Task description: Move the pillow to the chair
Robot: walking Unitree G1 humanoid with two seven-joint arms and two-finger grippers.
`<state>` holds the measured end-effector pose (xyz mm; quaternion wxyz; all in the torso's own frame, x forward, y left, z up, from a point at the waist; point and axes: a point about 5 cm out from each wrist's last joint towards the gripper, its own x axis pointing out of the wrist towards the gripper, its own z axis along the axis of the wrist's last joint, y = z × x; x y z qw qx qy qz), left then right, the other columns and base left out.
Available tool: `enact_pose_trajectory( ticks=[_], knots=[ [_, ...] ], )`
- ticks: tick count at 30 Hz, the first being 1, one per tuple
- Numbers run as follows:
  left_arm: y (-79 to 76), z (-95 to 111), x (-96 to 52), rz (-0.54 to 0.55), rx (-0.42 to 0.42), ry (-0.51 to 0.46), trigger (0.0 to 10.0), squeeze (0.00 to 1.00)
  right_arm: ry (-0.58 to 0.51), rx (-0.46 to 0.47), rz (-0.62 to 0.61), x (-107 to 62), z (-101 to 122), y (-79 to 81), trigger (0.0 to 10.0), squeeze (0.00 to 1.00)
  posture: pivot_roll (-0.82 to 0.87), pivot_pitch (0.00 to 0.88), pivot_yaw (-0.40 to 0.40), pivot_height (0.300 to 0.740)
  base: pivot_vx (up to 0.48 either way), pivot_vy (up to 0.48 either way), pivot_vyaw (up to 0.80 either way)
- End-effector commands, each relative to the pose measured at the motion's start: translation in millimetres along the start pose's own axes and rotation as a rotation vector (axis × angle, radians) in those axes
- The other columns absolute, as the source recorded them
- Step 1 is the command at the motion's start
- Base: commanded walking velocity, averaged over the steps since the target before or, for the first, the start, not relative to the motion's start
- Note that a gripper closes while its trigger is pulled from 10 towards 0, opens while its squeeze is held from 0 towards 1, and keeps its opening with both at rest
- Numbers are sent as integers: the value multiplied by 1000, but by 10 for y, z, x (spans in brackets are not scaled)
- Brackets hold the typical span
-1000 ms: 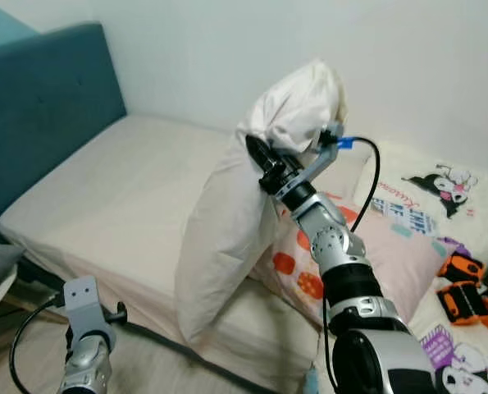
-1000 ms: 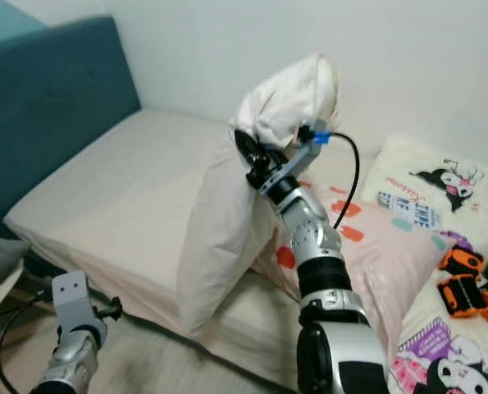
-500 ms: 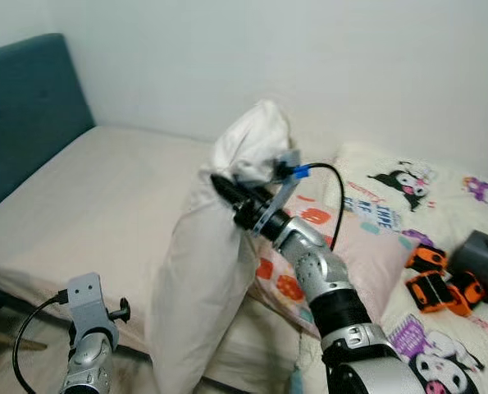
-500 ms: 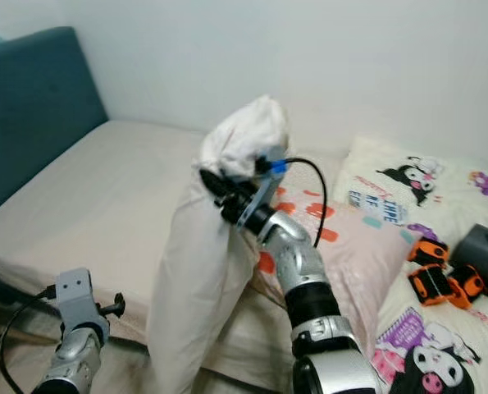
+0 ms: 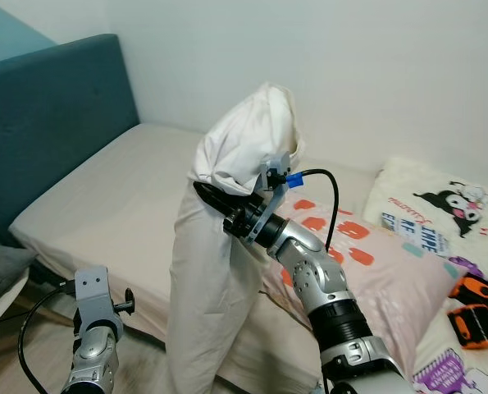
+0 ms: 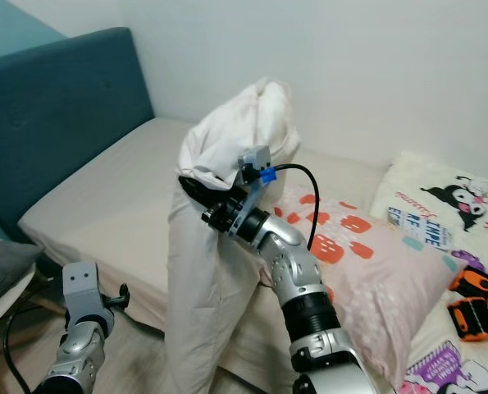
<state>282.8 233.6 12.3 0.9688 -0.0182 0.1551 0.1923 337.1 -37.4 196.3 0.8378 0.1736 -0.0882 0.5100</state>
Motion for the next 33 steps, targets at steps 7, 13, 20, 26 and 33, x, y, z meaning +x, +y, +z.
enact_pose_trajectory(
  ticks=[7, 13, 20, 26, 33],
  knots=[
    [-5, -33, 8, -1, -1, 49, 10000, 0, -39, -20, 35, 48, 83, 77, 0, 0, -163, 0, -19, 740, -206, 0, 777],
    [0, 6, 5, 8, 22, 10, 10000, 0, -39, -18, 40, 40, 88, 82, 0, 0, -159, 0, -20, 740, -400, 0, 775],
    [10, 29, 1, 11, 41, -16, 10000, 0, -44, -15, 58, 45, 99, 104, 0, 0, -158, 0, -25, 740, 0, 0, 776],
    [-22, 64, -1, -5, 40, -39, 10000, 0, -42, -11, 78, 36, 95, 134, 0, 0, -157, 0, -24, 740, 0, 0, 775],
    [-72, 140, 8, -32, 24, -74, 10000, 0, -47, -9, 97, 29, 106, 154, 0, 0, -158, 1, -23, 740, 0, 0, 775]
  ],
)
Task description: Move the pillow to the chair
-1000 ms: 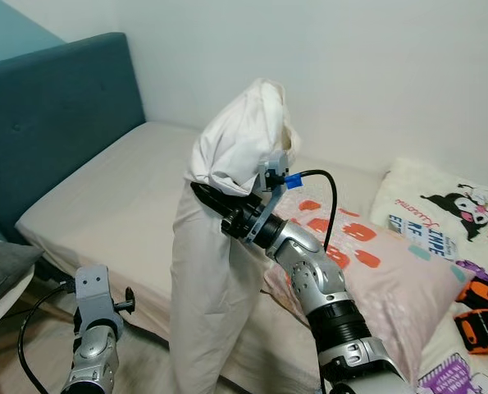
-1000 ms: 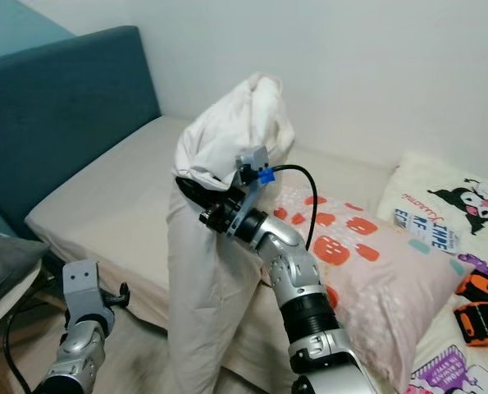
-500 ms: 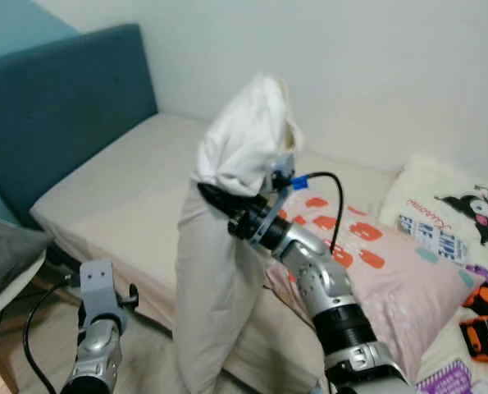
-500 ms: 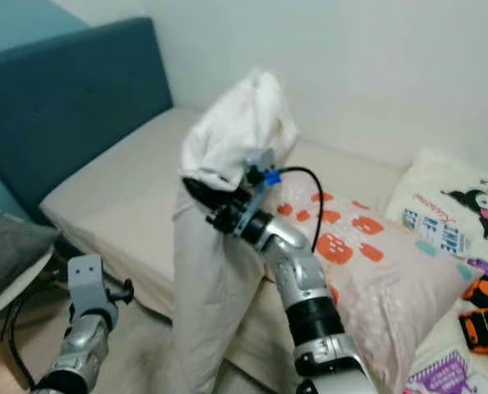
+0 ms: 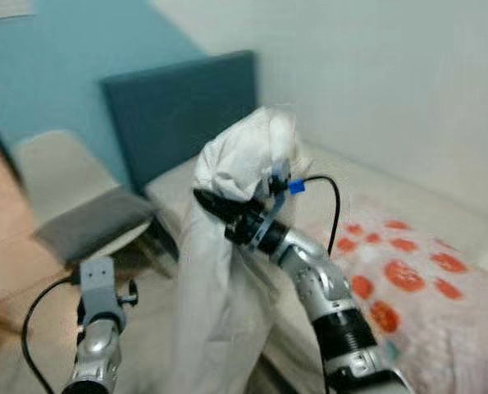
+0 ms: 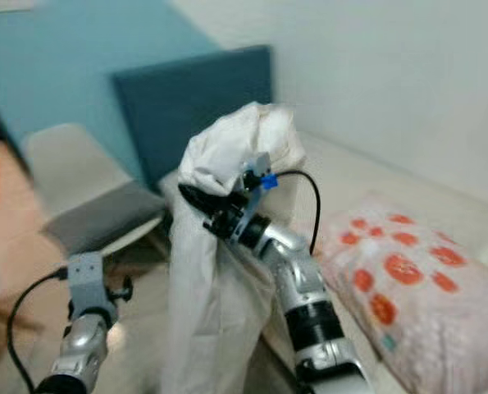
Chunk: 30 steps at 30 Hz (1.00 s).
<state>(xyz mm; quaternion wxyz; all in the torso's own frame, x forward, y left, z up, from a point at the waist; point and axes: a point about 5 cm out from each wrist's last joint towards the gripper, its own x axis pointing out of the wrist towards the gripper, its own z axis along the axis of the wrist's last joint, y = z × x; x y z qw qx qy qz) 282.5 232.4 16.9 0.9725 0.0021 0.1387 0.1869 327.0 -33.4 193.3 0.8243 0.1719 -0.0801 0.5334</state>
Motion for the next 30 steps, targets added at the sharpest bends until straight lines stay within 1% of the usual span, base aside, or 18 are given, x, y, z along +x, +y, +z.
enact_pose_trajectory(
  ticks=[1, 5, 12, 15, 21, 22, 23, 30],
  knots=[
    [-61, 99, 35, -25, -11, -34, 10000, 0, -67, -25, 47, 52, 152, 54, 0, 0, -158, 1, -23, 740, 0, 0, 775],
    [-75, 143, 44, -33, -14, -52, 10000, 0, -68, -25, 57, 52, 155, 63, 0, 0, -157, 2, -23, 740, 0, 0, 775],
    [-93, 160, 38, -47, -6, -65, 10000, 0, -63, -27, 57, 50, 150, 67, 0, 0, -157, 1, -22, 740, 0, 0, 775],
    [-123, 169, 33, -61, 7, -73, 10000, 0, -56, -30, 57, 44, 130, 73, 0, 0, -157, 0, -23, 740, 340, 0, 773],
    [-139, 181, 34, -69, 4, -76, 10000, 0, -45, -36, 50, 48, 115, 67, 0, 0, -157, 0, -24, 740, 445, 0, 765],
    [-140, 187, 35, -70, 3, -78, 10000, 0, -36, -41, 45, 51, 108, 63, 3294, 0, -157, 0, -24, 740, 469, 0, 419],
    [-142, 191, 36, -71, 3, -79, 10000, 0, -22, -45, 38, 55, 94, 55, 10000, 0, -158, 0, -24, 740, 480, 0, 0],
    [-151, 225, 48, -76, 1, -88, 10000, 0, -7, -47, 13, 56, 77, 29, 10000, 0, -157, 0, -27, 740, 480, 0, 0]
  ],
)
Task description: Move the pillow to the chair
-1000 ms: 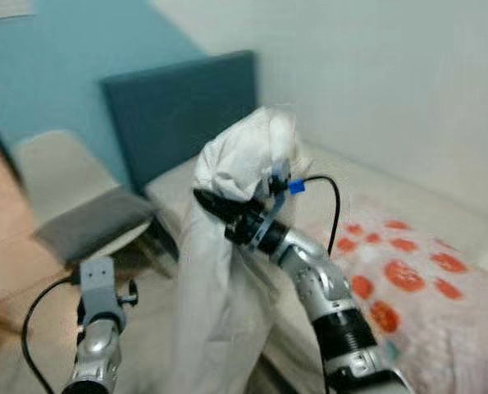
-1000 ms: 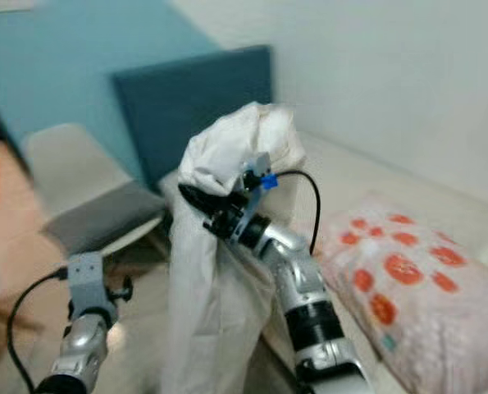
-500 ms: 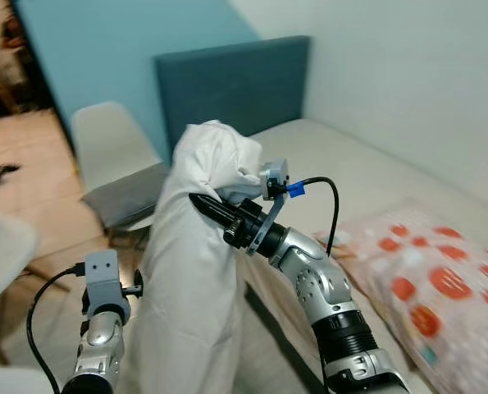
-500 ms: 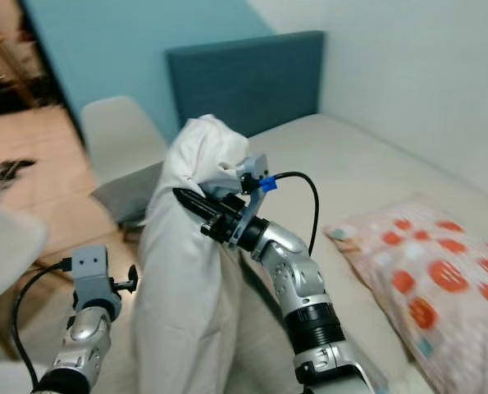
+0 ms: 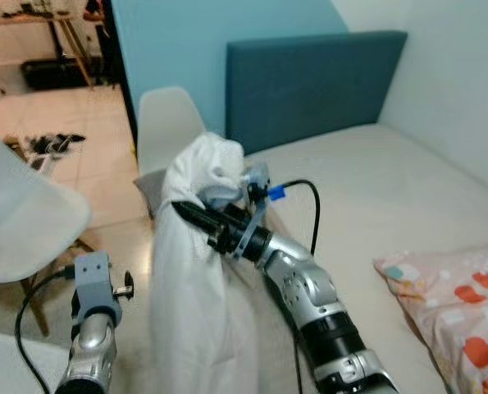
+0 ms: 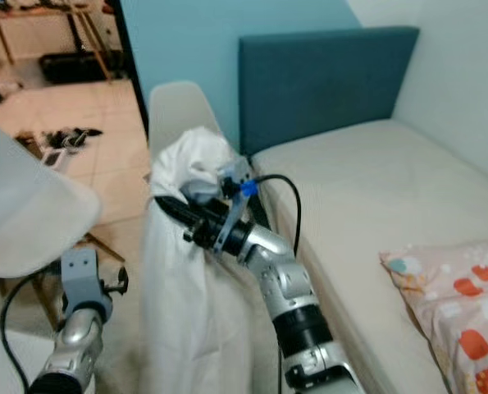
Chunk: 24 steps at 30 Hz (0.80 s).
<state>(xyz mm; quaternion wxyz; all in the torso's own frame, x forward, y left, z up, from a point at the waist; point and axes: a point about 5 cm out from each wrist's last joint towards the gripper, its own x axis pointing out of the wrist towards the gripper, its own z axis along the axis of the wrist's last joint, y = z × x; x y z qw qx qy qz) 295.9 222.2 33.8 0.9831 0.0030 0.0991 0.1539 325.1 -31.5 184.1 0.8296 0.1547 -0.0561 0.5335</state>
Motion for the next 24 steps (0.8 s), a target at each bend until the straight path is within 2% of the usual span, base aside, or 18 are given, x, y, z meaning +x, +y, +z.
enact_pose_trajectory(
  ticks=[1, 4, 14, 17, 24],
  knots=[
    [-18, 36, 17, -9, 5, -9, 10000, 0, -66, -44, 24, 64, 178, 24, 10000, 0, -157, 0, -27, 740, 480, 0, 0],
    [-25, 47, 23, -12, 4, -12, 10000, 0, -82, -55, 43, 57, 203, 39, 10000, 0, -158, 0, -26, 740, 480, 0, 0],
    [-78, 199, 79, -23, -9, -61, 10000, 0, -108, -85, 89, 50, 280, 80, 10000, 0, -160, 0, -25, 740, 480, 0, 753],
    [-90, 221, 85, -29, -3, -69, 10000, 0, -135, -66, 47, 41, 316, 21, 10000, 0, -156, 0, -25, 740, 480, 0, 635],
    [-104, 216, 74, -37, -3, -71, 10000, 0, -186, -60, -23, -9, 428, -96, 10000, 0, -156, 0, -25, 740, 480, 0, 0]
  ],
)
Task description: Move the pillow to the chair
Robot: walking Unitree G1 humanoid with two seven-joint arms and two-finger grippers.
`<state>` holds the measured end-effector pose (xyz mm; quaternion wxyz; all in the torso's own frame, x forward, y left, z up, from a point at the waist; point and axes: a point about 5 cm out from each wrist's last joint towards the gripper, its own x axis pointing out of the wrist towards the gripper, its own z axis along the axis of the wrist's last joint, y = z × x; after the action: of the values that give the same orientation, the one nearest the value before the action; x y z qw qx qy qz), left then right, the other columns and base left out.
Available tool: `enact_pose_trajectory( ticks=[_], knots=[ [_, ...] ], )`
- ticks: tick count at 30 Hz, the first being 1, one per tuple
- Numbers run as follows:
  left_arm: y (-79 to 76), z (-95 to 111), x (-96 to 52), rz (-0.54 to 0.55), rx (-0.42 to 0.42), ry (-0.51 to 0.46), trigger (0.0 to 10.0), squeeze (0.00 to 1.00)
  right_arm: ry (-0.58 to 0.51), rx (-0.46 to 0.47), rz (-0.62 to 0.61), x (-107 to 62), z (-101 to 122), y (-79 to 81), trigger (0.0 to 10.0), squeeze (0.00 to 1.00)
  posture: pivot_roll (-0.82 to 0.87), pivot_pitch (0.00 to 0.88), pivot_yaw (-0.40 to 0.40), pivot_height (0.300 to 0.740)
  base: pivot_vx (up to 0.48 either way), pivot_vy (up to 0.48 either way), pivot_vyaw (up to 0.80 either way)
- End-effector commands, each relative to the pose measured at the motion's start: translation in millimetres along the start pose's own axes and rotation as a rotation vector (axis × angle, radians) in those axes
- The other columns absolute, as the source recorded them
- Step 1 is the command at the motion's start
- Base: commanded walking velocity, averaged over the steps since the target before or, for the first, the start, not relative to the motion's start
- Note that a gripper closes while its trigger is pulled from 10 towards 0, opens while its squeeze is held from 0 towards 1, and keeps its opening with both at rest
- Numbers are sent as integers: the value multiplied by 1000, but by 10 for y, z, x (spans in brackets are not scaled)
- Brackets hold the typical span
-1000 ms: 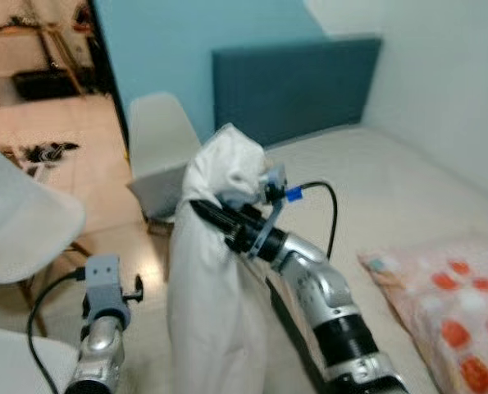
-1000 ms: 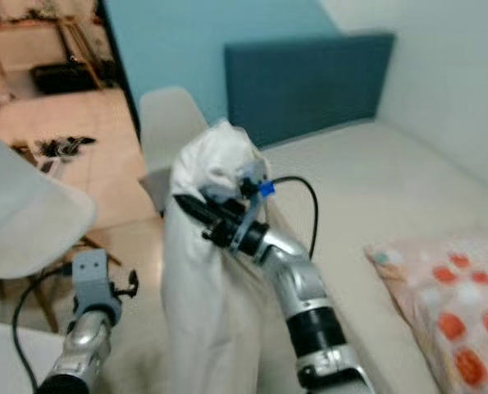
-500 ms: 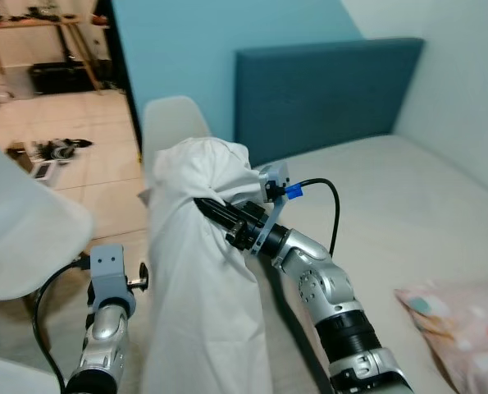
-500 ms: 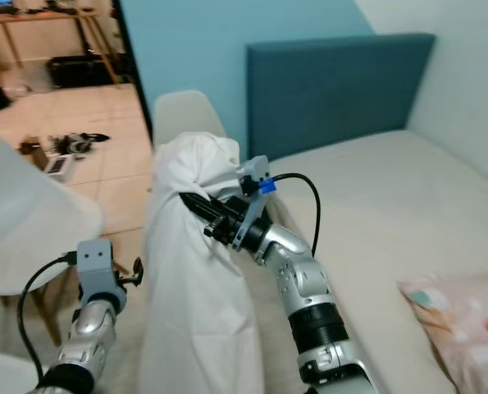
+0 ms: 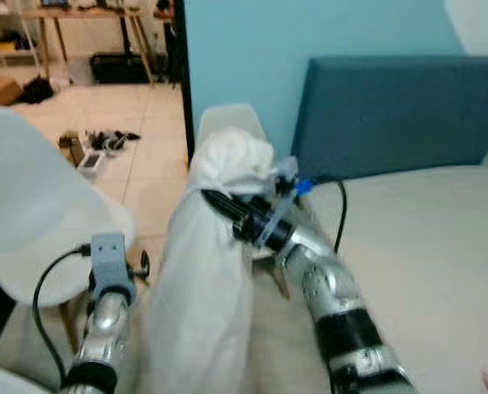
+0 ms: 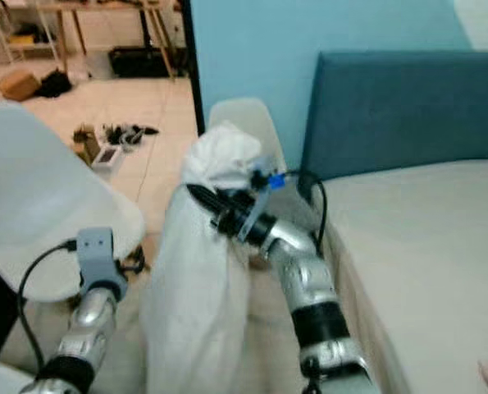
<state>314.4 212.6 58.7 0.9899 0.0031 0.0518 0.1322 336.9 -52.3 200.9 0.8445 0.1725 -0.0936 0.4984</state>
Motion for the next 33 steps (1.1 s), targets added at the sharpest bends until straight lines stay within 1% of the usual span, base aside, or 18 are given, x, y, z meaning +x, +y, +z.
enact_pose_trajectory(
  ticks=[1, 9, 13, 18, 19, 20, 21, 22, 24, 26, 27, 28, 29, 30, 31, 33],
  knots=[
    [28, -59, -30, 4, 6, 23, 10000, 0, -102, -39, 33, 83, 204, 41, 10000, 0, -156, 0, -25, 740, 480, 0, 0],
    [-42, -32, -27, -28, 3, 14, 10000, 0, -120, -44, -16, 66, 254, -23, 10000, 0, -160, 0, -19, 740, 480, 0, 0],
    [-48, -30, -27, -30, 2, 13, 10000, 0, -121, -44, -15, 68, 255, -23, 10000, 0, -160, 0, -19, 740, 480, 0, 0],
    [-64, 5, -19, -41, -2, 0, 10000, 0, -139, -45, 3, 90, 295, -2, 10000, 0, -157, 0, -16, 740, 480, 0, 0],
    [-67, 20, -15, -43, -5, -5, 10000, 0, -148, -49, 14, 97, 317, 10, 10000, 0, -157, 0, -16, 740, 480, 0, 0],
    [-72, 62, -1, -41, -28, -16, 10000, 0, -161, -49, 50, 110, 364, 41, 10000, 0, -155, 0, -15, 740, 480, 0, 0],
    [-72, 62, -1, -41, -28, -16, 10000, 0, -161, -49, 50, 110, 364, 41, 10000, 0, -155, 0, -15, 740, 480, 0, 0],
    [-89, 159, 28, -42, -49, -47, 10000, 0, -192, -57, 104, 138, 468, 91, 10000, 0, -154, 0, -10, 740, 480, 0, 781],
    [-135, 427, 94, -50, -81, -134, 10000, 0, -243, -82, 199, 203, 687, 176, 10000, 0, -152, 0, -12, 740, 480, 0, 781],
    [-135, 427, 94, -50, -81, -134, 10000, 0, -243, -82, 199, 203, 687, 176, 10000, 0, -152, 0, -12, 740, 480, 0, 781],
    [-148, 504, 109, -53, -88, -159, 10000, 0, -253, -90, 219, 221, 740, 193, 10000, 0, -152, 0, -12, 740, 480, 0, 781],
    [-166, 664, 132, -56, -99, -211, 10000, 0, -257, -108, 247, 257, 795, 213, 10000, 0, -153, 0, -10, 740, 480, 0, 781],
    [-166, 664, 132, -56, -99, -211, 10000, 0, -257, -108, 247, 257, 795, 213, 10000, 0, -153, 0, -10, 740, 480, 0, 781],
    [-176, 767, 143, -57, -106, -244, 10000, 0, -258, -119, 264, 280, 823, 223, 10000, 0, -149, 0, -12, 740, 480, 0, 781],
    [-176, 767, 143, -57, -106, -244, 10000, 0, -258, -119, 264, 280, 823, 223, 10000, 0, -149, 0, -12, 740, 480, 0, 781],
    [-193, 1071, 144, -60, -118, -343, 10000, 0, -257, -131, 290, 335, 850, 243, 10000, 0, -149, 0, -12, 740, 480, 0, 781]
  ],
)
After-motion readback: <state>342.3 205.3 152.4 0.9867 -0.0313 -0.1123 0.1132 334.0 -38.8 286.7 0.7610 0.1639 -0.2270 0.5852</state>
